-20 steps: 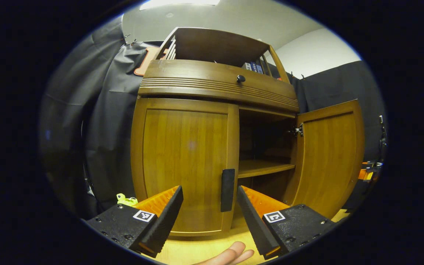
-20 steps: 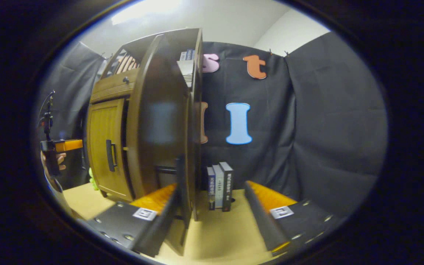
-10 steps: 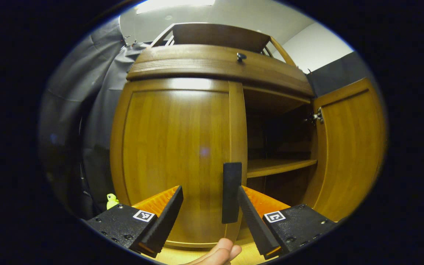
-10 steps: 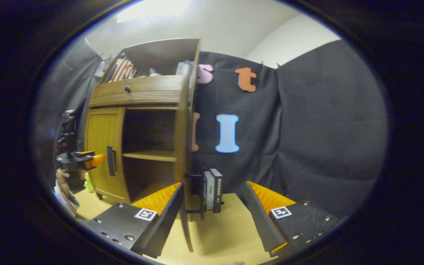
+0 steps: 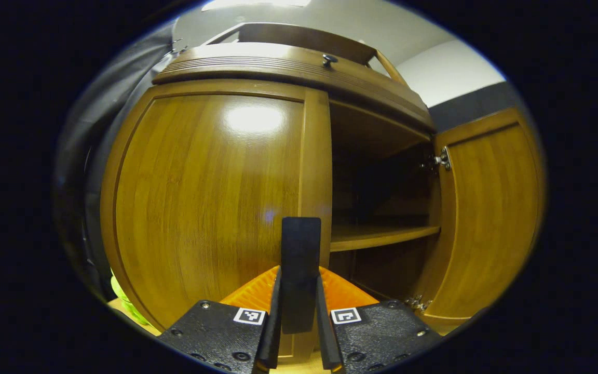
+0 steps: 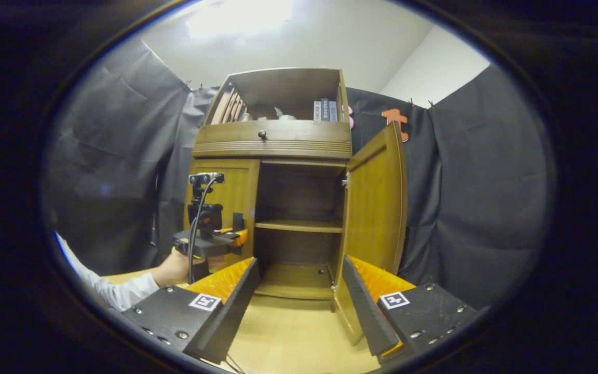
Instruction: Open the right door of the double-door shoe cabinet with the right hand, and open the left door with the left hand.
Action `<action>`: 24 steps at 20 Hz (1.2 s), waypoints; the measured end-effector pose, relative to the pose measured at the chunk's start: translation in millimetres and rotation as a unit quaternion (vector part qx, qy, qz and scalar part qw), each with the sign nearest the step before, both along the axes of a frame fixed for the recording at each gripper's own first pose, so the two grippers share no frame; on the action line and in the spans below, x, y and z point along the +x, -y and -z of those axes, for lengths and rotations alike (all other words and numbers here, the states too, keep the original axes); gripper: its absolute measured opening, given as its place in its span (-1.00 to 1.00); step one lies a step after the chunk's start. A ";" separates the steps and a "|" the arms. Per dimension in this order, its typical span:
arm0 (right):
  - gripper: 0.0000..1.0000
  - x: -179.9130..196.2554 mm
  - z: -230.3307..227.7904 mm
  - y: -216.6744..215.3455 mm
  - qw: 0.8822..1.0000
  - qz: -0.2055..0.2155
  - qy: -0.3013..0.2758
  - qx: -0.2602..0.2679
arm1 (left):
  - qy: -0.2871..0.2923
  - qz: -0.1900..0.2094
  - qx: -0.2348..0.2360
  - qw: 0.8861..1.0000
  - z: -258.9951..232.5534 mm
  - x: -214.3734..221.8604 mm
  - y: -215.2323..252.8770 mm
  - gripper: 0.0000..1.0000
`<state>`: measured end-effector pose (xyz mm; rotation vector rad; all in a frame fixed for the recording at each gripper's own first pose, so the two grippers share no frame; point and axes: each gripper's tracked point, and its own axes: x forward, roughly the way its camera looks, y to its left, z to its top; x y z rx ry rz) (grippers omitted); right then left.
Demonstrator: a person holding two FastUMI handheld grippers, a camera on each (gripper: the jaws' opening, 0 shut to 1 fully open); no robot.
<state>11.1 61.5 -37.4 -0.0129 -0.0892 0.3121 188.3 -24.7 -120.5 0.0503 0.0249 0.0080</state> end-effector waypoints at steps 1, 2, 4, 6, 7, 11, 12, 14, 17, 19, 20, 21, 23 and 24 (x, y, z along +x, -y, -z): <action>0.92 1.1 -2.3 4.4 1.000 0.006 0.002 0.000 | -0.003 0.004 0.007 1.000 -1.5 -2.4 0.8 -0.40; 0.92 0.8 -1.5 9.2 1.000 0.018 0.004 0.001 | -0.005 0.008 0.006 1.000 -2.1 -6.8 1.1 -0.41; 0.87 -1.4 -0.2 22.9 0.999 0.036 0.002 0.013 | -0.022 0.016 0.010 1.000 -2.8 -15.4 1.6 -0.41; 0.89 0.8 0.9 34.4 0.999 0.039 -0.005 0.024 | -0.041 0.028 0.007 0.999 -2.2 -30.0 3.4 -0.41; 0.92 1.7 -0.6 41.5 0.999 0.041 -0.007 0.028 | -0.047 0.036 0.005 0.998 -2.8 -37.0 4.3 -0.41; 0.87 -12.2 -16.4 61.0 0.998 0.042 0.001 0.045 | -0.053 0.069 0.002 0.996 -7.1 -53.2 6.1 -0.40; 0.89 -14.3 -19.8 62.5 0.998 0.041 0.004 0.047 | -0.049 0.079 -0.001 0.996 -9.5 -55.2 8.1 -0.41; 0.92 -22.7 -22.9 61.2 0.998 0.038 0.002 0.051 | -0.056 0.087 -0.001 0.995 -14.7 -61.7 9.1 -0.43; 0.89 -35.0 -25.2 58.5 0.997 0.029 -0.007 0.067 | -0.056 0.084 0.005 0.995 -19.9 -75.3 5.9 -0.40; 0.92 -43.5 -28.7 60.3 0.996 0.026 -0.012 0.080 | -0.056 0.083 0.010 0.995 -20.0 -93.3 3.4 -0.41; 0.92 -46.9 -32.2 62.0 0.996 0.030 -0.010 0.078 | -0.056 0.083 0.010 0.995 -21.4 -100.1 1.7 -0.40; 0.92 -53.3 -36.1 65.3 0.997 0.035 -0.007 0.073 | -0.057 0.084 0.010 0.995 -22.4 -104.4 -0.7 -0.40; 0.92 -63.9 -44.0 66.0 0.997 0.037 -0.001 0.068 | -0.058 0.090 0.015 0.994 -25.3 -114.1 -4.1 -0.41; 0.92 -66.8 -46.3 64.1 0.997 0.034 -0.001 0.070 | -0.060 0.091 0.010 0.994 -26.0 -119.3 -6.5 -0.41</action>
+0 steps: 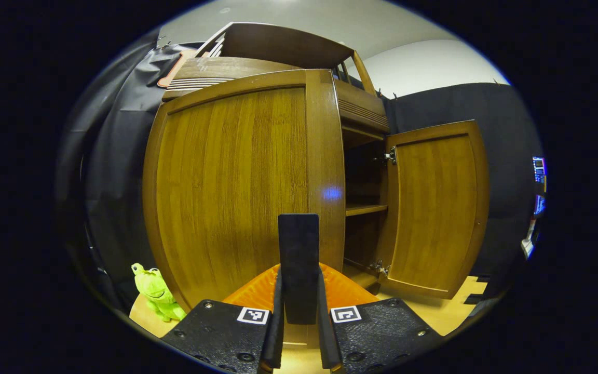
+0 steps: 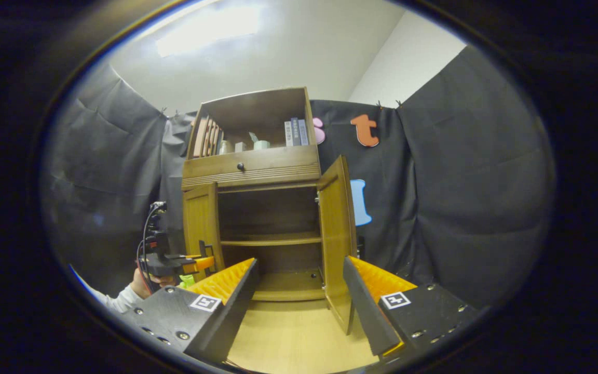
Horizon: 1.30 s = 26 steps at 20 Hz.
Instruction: Open the right door of the double-door shoe cabinet with the right hand, and open the left door with the left hand.
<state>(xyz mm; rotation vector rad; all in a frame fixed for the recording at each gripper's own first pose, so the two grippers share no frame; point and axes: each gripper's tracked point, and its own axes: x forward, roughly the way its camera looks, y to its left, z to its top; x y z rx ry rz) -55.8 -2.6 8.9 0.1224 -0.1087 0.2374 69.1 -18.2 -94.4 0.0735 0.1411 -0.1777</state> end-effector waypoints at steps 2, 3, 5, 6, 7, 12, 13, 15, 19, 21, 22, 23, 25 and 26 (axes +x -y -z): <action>0.92 -4.1 0.4 -4.5 1.000 -0.001 -0.003 0.001 | -0.003 0.002 -0.007 1.000 -1.5 -11.9 -4.9 -0.41; 0.92 -7.1 2.7 -4.7 1.000 0.001 -0.006 -0.003 | -0.003 0.004 -0.003 1.000 -2.8 -18.2 -7.2 -0.40; 0.92 -12.8 12.1 -11.0 1.000 -0.003 -0.013 -0.017 | 0.000 0.009 0.002 1.000 -6.2 -30.6 -14.2 -0.41; 0.92 -14.2 17.5 -12.2 1.000 -0.002 -0.015 -0.024 | -0.001 0.010 0.002 1.000 -7.1 -37.6 -18.4 -0.41; 0.87 -15.5 20.2 -12.1 0.999 0.002 -0.014 -0.030 | 0.001 0.011 0.001 1.000 -8.8 -43.2 -22.7 -0.40; 0.92 -15.6 21.6 -23.8 1.000 0.011 0.004 -0.024 | -0.007 0.004 -0.008 1.000 -14.0 -65.4 -39.8 -0.41; 0.92 -14.7 24.0 -26.7 1.000 0.012 0.003 -0.026 | -0.005 -0.001 -0.005 1.000 -15.1 -67.3 -43.0 -0.42; 0.87 -18.5 44.1 -38.9 0.999 -0.003 -0.017 -0.047 | 0.002 -0.015 -0.006 1.000 -16.5 -76.5 -51.5 -0.42; 0.87 -11.7 61.0 -62.6 0.998 0.005 -0.037 -0.051 | 0.007 -0.043 0.009 0.999 -18.9 -86.5 -64.6 -0.42; 0.92 -16.5 63.5 -90.2 0.996 -0.027 -0.042 -0.070 | 0.004 -0.051 0.021 0.998 -20.1 -92.2 -71.6 -0.43; 0.92 -14.4 62.9 -101.0 0.996 -0.030 -0.040 -0.079 | 0.005 -0.054 0.022 0.998 -21.4 -94.9 -76.1 -0.43; 0.92 -14.4 59.9 -106.9 0.995 -0.029 -0.036 -0.085 | 0.004 -0.060 0.023 0.998 -21.4 -96.5 -81.9 -0.43; 0.92 -17.0 58.4 -119.6 0.994 -0.041 -0.027 -0.102 | 0.002 -0.077 0.027 0.997 -22.0 -99.2 -95.3 -0.44; 0.92 -18.1 58.6 -123.3 0.993 -0.042 -0.022 -0.104 | 0.003 -0.089 0.030 0.996 -22.3 -99.9 -103.9 -0.47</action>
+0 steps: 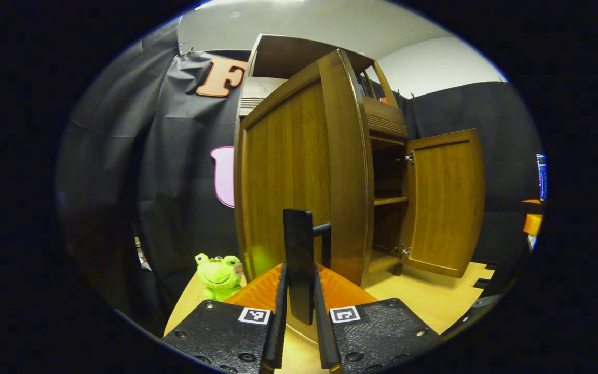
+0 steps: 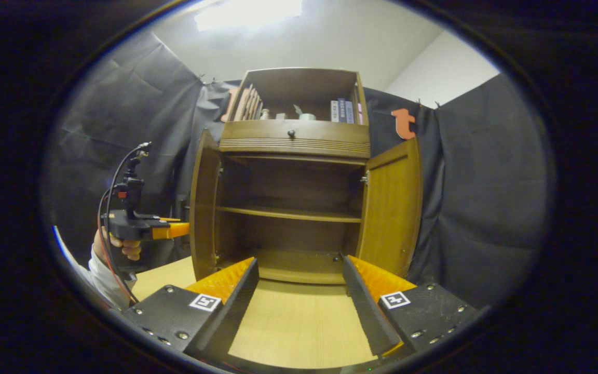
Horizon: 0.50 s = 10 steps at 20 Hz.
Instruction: Open the right door of the double-door shoe cabinet with the right hand, and open the left door with the left hand.
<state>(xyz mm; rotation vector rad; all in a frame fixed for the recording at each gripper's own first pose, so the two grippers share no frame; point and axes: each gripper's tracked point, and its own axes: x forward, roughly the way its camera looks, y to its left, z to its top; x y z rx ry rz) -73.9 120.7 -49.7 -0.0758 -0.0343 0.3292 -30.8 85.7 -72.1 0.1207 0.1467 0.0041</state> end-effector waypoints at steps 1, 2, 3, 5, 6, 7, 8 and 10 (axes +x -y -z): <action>0.92 0.7 -0.9 0.4 1.000 0.002 0.002 0.004 | -0.003 -0.017 0.004 1.000 2.2 -1.0 -10.3 -0.43; 0.92 2.7 -0.6 2.7 1.000 0.007 0.002 0.011 | -0.006 -0.030 0.007 1.000 1.6 -4.4 -21.2 -0.46; 0.92 3.5 -0.5 4.7 1.000 0.011 0.003 0.016 | -0.003 -0.046 0.009 0.999 -0.8 -3.9 -31.4 -0.43; 0.92 5.8 1.5 7.7 1.000 0.018 0.003 0.023 | -0.006 -0.056 0.008 0.998 -5.6 -5.6 -48.5 -0.70; 0.92 5.9 2.0 10.9 0.999 0.022 0.003 0.029 | -0.007 -0.058 0.003 0.998 -4.5 -9.0 -55.3 -0.72; 0.92 5.1 0.5 12.6 0.999 0.025 0.005 0.038 | -0.005 -0.057 -0.005 0.998 -5.9 -11.1 -62.0 -0.74; 0.92 4.3 -1.8 13.4 0.998 0.026 0.007 0.050 | -0.006 -0.053 -0.008 0.999 -6.3 -12.3 -67.9 -0.79; 0.92 3.1 -7.0 14.4 0.997 0.027 0.013 0.072 | -0.005 -0.046 -0.015 0.999 -8.2 -14.9 -81.0 -0.86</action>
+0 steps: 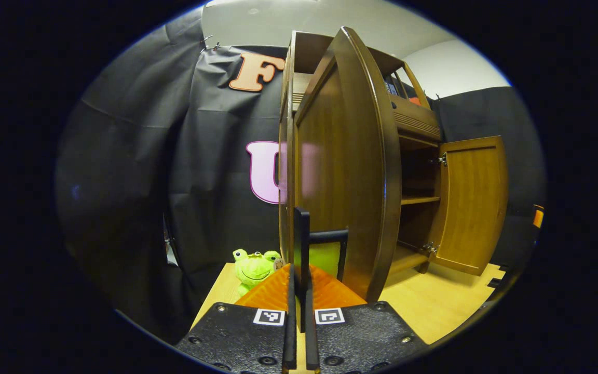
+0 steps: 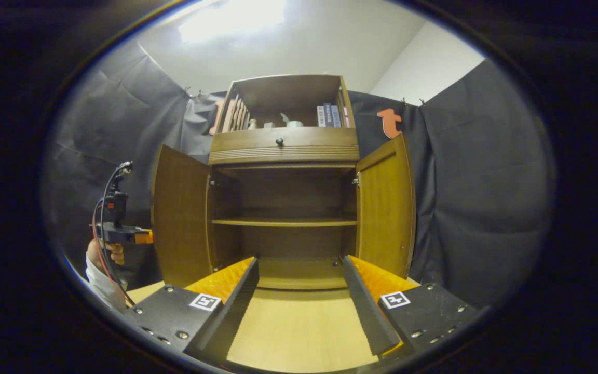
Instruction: Open the right door of the double-door shoe cabinet with the right hand, and open the left door with the left hand.
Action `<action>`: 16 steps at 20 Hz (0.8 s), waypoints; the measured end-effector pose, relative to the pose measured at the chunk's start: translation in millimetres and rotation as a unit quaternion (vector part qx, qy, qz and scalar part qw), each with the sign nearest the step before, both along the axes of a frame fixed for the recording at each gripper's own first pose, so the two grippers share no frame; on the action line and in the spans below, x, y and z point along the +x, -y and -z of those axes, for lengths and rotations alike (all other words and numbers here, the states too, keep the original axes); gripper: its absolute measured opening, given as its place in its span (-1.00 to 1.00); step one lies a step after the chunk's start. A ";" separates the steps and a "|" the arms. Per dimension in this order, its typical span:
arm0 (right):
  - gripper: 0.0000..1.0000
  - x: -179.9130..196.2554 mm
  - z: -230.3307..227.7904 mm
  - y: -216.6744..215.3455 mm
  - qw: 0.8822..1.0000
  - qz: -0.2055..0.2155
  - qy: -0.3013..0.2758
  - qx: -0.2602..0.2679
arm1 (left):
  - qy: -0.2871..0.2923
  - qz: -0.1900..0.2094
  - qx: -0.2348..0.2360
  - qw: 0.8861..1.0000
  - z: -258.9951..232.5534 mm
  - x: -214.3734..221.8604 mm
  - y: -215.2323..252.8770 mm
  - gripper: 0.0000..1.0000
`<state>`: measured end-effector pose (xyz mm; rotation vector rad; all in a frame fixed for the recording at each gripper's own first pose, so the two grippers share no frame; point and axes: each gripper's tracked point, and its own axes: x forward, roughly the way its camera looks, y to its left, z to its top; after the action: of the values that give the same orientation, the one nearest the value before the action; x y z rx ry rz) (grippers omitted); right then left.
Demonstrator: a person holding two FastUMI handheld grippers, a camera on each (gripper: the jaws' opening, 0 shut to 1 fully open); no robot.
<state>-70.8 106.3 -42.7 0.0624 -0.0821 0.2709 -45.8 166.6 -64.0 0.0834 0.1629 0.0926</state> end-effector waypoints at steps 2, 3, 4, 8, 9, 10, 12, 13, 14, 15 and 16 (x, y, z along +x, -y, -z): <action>0.92 -0.6 -1.4 4.1 1.000 0.005 0.005 0.010 | 0.000 0.014 -0.007 1.000 -1.8 -1.1 -9.7 -0.92; 0.92 -1.3 -2.3 8.1 1.000 0.009 0.007 0.012 | -0.003 0.020 -0.013 1.000 -0.7 -1.7 -13.6 -0.92; 0.92 -1.3 -2.8 12.0 1.000 0.013 0.007 0.013 | -0.006 0.029 -0.015 0.999 -0.1 -1.8 -16.2 -0.92; 0.97 -1.9 2.8 19.5 1.000 0.024 -0.001 0.018 | -0.002 0.043 -0.027 0.999 -1.8 -1.8 -20.3 -0.92; 0.92 -0.6 3.9 19.8 0.999 0.026 -0.003 0.021 | -0.003 0.042 -0.028 0.999 0.0 -1.3 -18.5 -0.92; 0.92 0.6 6.4 20.2 0.999 0.025 -0.006 0.023 | -0.001 0.039 -0.030 0.999 1.0 -2.1 -16.1 -0.92; 0.92 1.5 10.2 19.2 0.999 0.024 -0.009 0.024 | 0.000 0.034 -0.024 0.999 1.7 -2.8 -8.3 -0.89; 0.92 1.7 11.2 20.0 0.999 0.025 -0.010 0.022 | -0.001 0.028 -0.026 0.999 2.9 -6.9 -4.6 -0.85; 0.92 2.5 12.8 19.8 0.999 0.026 -0.011 0.021 | 0.000 0.012 -0.025 1.000 1.8 -9.5 -5.9 -0.80; 0.92 1.0 13.6 20.8 0.999 0.025 -0.012 0.021 | 0.004 -0.006 -0.015 1.000 -0.1 -13.8 -8.9 -0.77; 0.92 1.8 14.0 20.5 0.999 0.024 -0.013 0.022 | 0.013 -0.022 -0.002 1.000 -4.5 -14.4 -11.3 -0.55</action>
<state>-69.0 85.8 -56.7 0.1068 -0.0641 0.2201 -60.2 178.0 -59.5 0.0750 0.1389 0.1380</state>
